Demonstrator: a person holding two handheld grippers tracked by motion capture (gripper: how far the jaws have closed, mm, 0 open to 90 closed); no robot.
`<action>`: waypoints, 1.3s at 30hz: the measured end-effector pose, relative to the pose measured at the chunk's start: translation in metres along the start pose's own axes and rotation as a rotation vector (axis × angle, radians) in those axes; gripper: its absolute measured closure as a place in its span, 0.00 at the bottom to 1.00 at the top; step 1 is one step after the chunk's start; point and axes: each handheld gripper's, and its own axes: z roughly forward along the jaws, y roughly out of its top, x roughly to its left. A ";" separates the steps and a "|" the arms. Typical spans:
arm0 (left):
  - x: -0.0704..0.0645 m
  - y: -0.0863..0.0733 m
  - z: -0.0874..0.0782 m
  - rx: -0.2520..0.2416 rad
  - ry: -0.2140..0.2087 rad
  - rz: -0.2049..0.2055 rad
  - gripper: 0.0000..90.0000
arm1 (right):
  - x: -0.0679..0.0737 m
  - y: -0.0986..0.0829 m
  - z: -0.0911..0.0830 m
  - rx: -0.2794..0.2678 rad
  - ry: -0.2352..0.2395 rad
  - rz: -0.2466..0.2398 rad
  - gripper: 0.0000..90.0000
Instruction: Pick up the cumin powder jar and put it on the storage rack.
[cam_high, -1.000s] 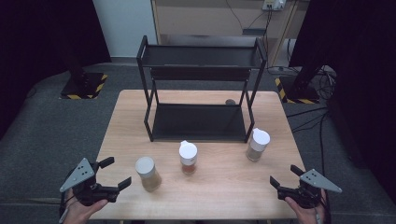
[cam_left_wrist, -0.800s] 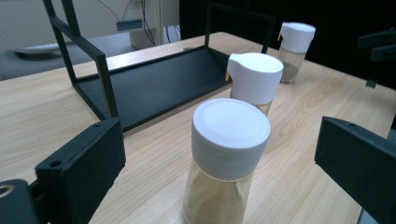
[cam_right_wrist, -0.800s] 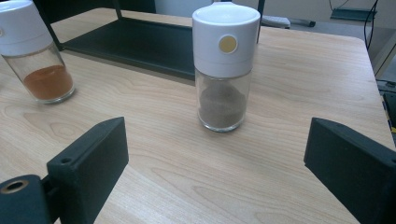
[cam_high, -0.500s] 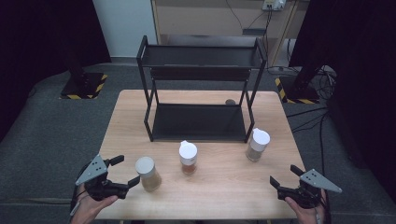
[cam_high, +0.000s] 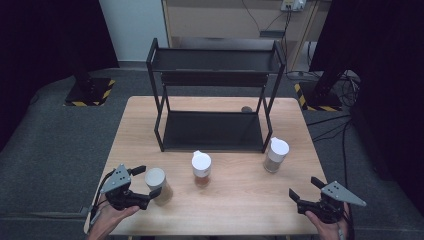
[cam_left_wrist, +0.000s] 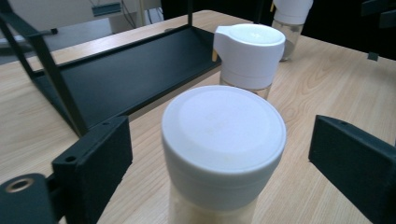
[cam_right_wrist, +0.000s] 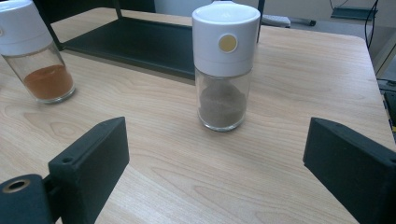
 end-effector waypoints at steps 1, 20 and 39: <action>0.000 0.000 0.002 0.003 -0.001 0.003 0.07 | 0.000 0.000 0.000 0.000 0.000 0.000 0.08; 0.004 -0.018 0.016 -0.036 -0.011 0.033 0.36 | 0.000 0.000 0.000 -0.001 -0.001 0.001 0.08; 0.001 -0.016 0.018 -0.053 -0.016 0.036 0.36 | 0.000 0.000 0.000 -0.003 0.001 0.000 0.08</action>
